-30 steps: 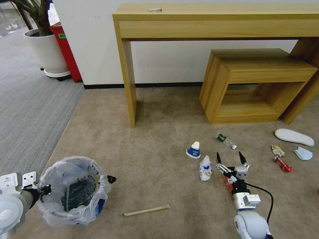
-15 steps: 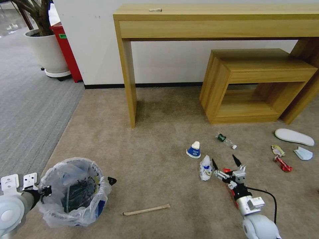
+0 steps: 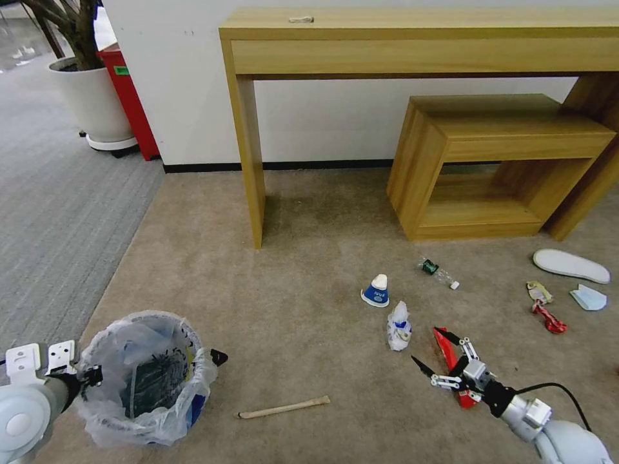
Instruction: Pick up the trash bin and place the garbage on the floor into it.
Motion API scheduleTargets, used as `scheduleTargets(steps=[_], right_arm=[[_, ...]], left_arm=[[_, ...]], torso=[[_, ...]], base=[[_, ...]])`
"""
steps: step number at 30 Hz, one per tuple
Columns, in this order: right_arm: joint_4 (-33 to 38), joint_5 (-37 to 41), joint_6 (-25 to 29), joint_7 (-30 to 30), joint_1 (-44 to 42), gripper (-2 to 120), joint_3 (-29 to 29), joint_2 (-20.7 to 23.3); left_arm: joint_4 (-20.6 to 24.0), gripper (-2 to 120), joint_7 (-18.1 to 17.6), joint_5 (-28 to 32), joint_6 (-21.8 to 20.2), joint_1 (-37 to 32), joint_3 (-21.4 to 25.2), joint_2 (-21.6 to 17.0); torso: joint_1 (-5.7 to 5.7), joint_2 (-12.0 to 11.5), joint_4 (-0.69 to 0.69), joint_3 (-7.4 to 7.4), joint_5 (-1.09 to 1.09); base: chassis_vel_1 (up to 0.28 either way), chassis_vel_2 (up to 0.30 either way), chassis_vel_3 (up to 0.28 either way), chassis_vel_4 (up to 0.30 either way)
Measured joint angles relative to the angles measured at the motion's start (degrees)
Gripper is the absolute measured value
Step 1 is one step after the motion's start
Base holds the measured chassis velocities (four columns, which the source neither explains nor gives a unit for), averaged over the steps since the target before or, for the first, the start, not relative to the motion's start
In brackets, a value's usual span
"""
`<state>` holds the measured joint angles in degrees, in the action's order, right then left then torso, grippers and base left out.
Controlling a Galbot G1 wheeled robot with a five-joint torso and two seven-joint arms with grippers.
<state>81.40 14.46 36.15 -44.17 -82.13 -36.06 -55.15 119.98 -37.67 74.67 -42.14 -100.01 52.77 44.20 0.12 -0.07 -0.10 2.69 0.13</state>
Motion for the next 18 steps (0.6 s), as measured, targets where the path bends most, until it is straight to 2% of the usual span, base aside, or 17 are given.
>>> scheduleTargets(steps=[13, 18], right_arm=[[-2.55, -2.73, -0.2, -6.82, 2.17, 93, 3.19, 2.82], [-3.28, -3.23, -0.58, -7.5, 3.61, 93, 5.11, 3.46]], left_arm=[[0.14, 0, -0.06, 0.0, 0.0, -0.06, -0.05, -0.04], [0.19, 0, -0.2, -0.01, 0.0, -0.06, -0.11, 0.27]], torso=[[0.0, 0.0, 0.0, 0.0, -0.01], [0.0, 0.0, 0.0, 0.0, -0.01]], base=[[0.0, 0.0, 0.0, 0.0], [0.0, 0.0, 0.0, 0.0]])
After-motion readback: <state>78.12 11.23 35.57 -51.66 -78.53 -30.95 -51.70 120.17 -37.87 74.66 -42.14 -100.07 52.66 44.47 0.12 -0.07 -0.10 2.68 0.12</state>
